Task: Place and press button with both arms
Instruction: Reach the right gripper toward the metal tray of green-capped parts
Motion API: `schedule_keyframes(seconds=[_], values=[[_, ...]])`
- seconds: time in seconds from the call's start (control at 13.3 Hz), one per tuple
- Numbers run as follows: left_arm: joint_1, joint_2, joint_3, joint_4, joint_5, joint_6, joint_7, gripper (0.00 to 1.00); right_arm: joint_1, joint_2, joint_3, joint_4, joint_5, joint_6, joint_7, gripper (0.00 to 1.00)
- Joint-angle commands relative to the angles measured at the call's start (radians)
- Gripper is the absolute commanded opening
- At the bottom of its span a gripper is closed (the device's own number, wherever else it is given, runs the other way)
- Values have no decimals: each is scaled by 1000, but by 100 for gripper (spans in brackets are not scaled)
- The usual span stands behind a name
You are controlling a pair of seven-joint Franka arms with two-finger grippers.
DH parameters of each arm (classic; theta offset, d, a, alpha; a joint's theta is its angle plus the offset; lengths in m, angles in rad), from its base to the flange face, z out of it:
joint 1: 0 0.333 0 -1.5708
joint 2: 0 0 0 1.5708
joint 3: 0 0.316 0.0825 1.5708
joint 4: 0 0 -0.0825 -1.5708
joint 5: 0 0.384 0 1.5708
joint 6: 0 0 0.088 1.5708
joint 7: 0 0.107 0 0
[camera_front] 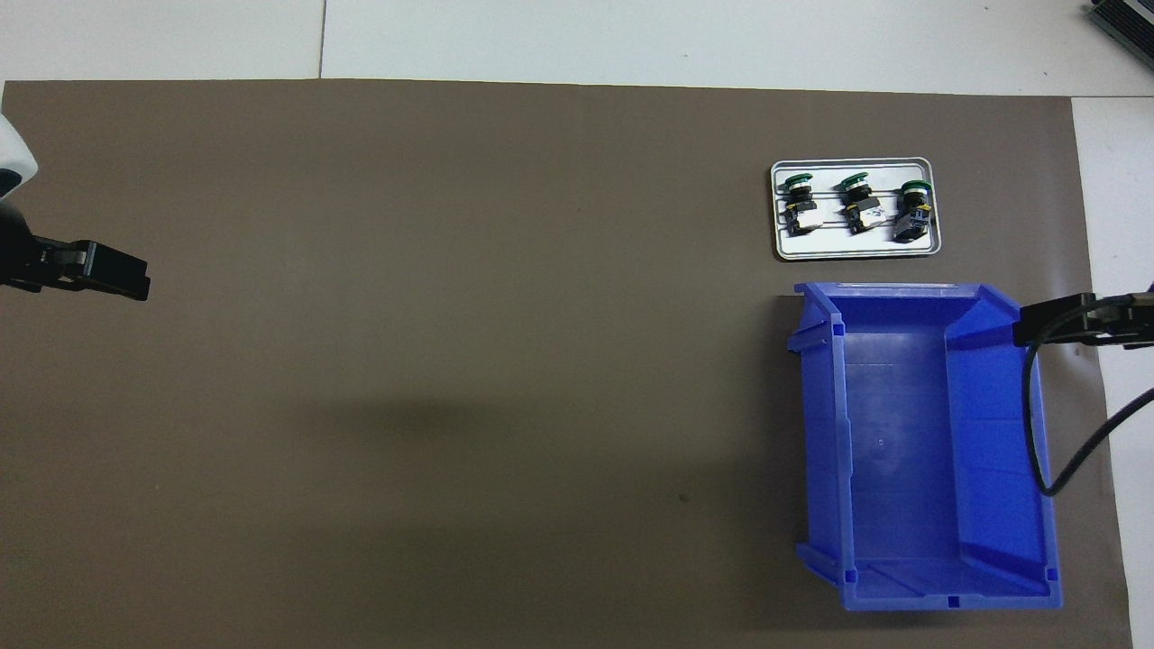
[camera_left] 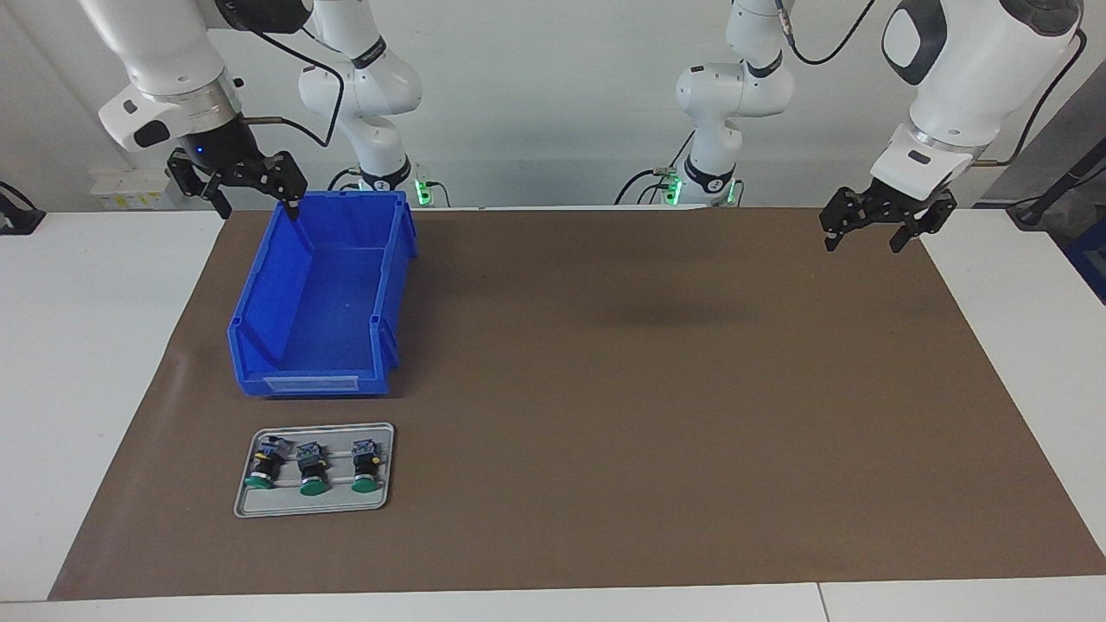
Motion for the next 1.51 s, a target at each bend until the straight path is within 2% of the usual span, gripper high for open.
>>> schedule_keyframes(seconds=[0.0, 0.45, 0.6, 0.83, 1.13, 1.43], values=[[8, -11, -6, -18, 17, 14, -5, 100, -13, -29, 7, -38, -3, 24, 11, 100], [8, -11, -6, -18, 17, 14, -6, 100, -6, -29, 7, -42, -3, 31, 21, 100], [8, -11, -6, -18, 17, 14, -6, 100, -15, 13, 7, -26, -3, 109, 14, 100], [8, -11, -6, -18, 17, 14, -5, 100, -6, 128, 9, 5, 26, 259, 14, 100], [8, -11, -6, -18, 17, 14, -6, 100, -12, 439, 9, 184, 49, 430, -66, 100], [8, -11, -6, -18, 17, 14, -6, 100, -12, 616, 9, 191, 51, 689, -135, 100]])
